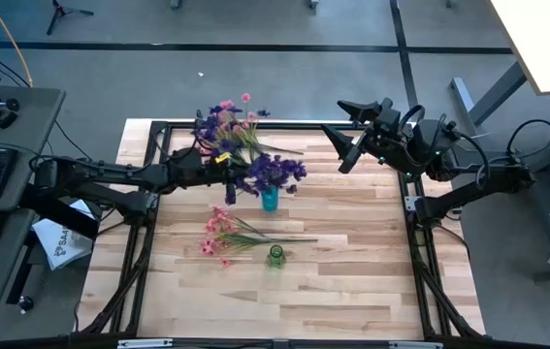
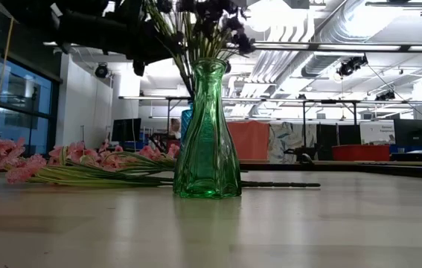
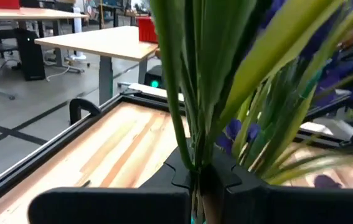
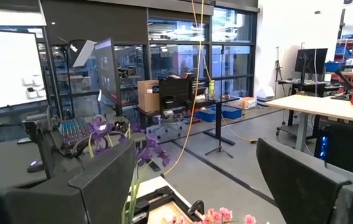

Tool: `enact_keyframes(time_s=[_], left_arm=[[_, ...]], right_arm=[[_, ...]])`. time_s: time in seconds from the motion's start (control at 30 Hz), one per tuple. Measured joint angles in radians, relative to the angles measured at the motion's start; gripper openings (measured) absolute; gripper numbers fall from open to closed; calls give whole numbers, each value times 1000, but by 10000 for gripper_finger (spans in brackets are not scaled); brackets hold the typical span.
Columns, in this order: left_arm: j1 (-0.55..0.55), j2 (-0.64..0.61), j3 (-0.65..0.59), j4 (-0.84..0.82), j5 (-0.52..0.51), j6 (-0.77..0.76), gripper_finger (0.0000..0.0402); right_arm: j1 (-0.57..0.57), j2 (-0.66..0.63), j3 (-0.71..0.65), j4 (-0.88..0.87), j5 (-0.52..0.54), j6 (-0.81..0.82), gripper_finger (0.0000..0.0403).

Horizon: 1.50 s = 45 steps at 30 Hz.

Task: Sort flowers into vase by color
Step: Put the violet flowers into the blue crystal vase

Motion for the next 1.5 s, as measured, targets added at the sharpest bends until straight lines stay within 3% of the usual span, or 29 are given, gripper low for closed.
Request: enact_keyframes(time_s=[0.37, 0.83, 1.5], left_arm=[[1, 1, 84, -181, 0, 63, 0], [11, 7, 82, -310, -3, 52, 0], [11, 181, 86, -321, 1, -4, 0]], right_arm=[[0, 0, 0, -22, 0, -8, 330], [0, 0, 0, -23, 0, -9, 330], [0, 0, 0, -90, 0, 17, 330]])
